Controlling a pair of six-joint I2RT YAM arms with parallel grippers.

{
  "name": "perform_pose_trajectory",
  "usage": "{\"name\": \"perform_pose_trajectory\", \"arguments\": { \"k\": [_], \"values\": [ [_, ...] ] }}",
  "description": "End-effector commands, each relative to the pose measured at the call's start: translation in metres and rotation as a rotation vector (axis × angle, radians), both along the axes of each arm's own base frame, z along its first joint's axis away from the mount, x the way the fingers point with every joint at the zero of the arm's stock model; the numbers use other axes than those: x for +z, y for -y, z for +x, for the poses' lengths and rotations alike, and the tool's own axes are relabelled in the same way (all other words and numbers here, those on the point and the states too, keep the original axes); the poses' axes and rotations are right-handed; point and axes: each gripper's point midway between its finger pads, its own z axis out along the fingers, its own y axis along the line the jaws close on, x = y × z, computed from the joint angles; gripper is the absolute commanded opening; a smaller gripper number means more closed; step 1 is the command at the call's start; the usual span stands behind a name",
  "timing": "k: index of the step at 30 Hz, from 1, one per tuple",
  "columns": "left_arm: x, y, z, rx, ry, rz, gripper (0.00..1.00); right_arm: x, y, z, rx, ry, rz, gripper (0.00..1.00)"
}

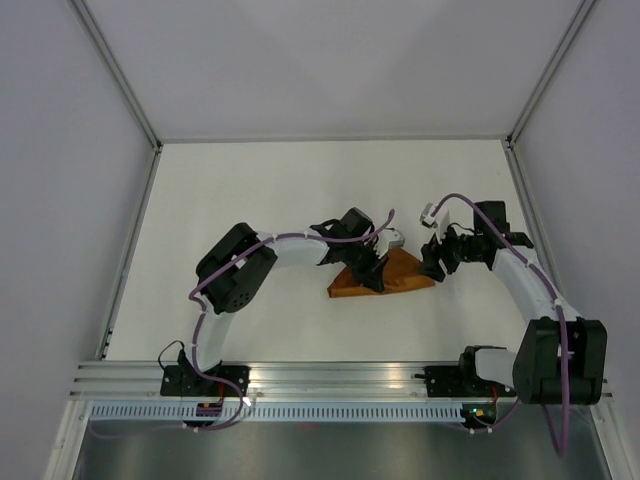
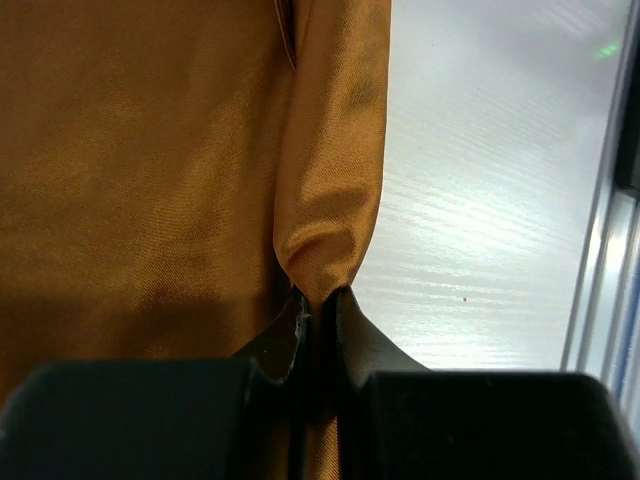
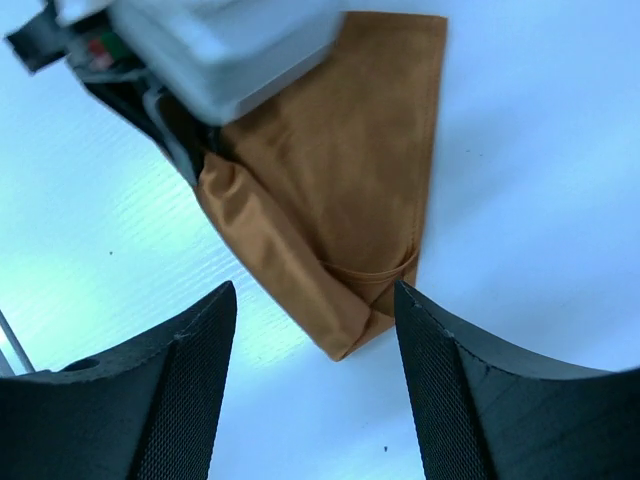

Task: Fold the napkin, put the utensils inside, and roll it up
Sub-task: Roll the napkin at the center of the board.

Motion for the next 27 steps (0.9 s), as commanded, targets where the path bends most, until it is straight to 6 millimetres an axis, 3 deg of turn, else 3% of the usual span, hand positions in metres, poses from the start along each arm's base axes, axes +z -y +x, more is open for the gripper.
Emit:
{"name": "perform_pose_trajectory", "arguments": {
  "k": [1,3,4,6,7,11,22,27],
  "values": [
    [-0.049,-0.040,-0.035,0.029,-0.278,0.214,0.02,0.000,-0.007,-0.003,0.073,0.174,-0.031,0.70],
    [-0.055,-0.045,-0.039,0.032,-0.330,0.244,0.02,0.001,-0.025,-0.014,0.132,0.254,-0.066,0.72],
    [-0.054,-0.044,-0.039,0.031,-0.347,0.244,0.02,-0.010,-0.024,-0.015,0.114,0.280,-0.112,0.73],
    [-0.059,-0.049,-0.041,0.039,-0.398,0.264,0.03,-0.018,-0.040,-0.028,0.169,0.331,-0.145,0.74],
    [-0.058,-0.048,-0.039,0.041,-0.407,0.262,0.02,-0.018,-0.042,-0.023,0.164,0.376,-0.180,0.74],
    [-0.059,-0.049,-0.041,0.044,-0.464,0.259,0.02,-0.033,-0.062,-0.034,0.265,0.389,-0.232,0.74],
    [-0.055,-0.047,-0.043,0.028,-0.522,0.244,0.04,-0.076,-0.088,-0.049,0.397,0.430,-0.377,0.72],
    [-0.055,-0.048,-0.045,0.027,-0.533,0.247,0.11,-0.092,-0.090,-0.055,0.422,0.401,-0.411,0.62]
  ]
}}
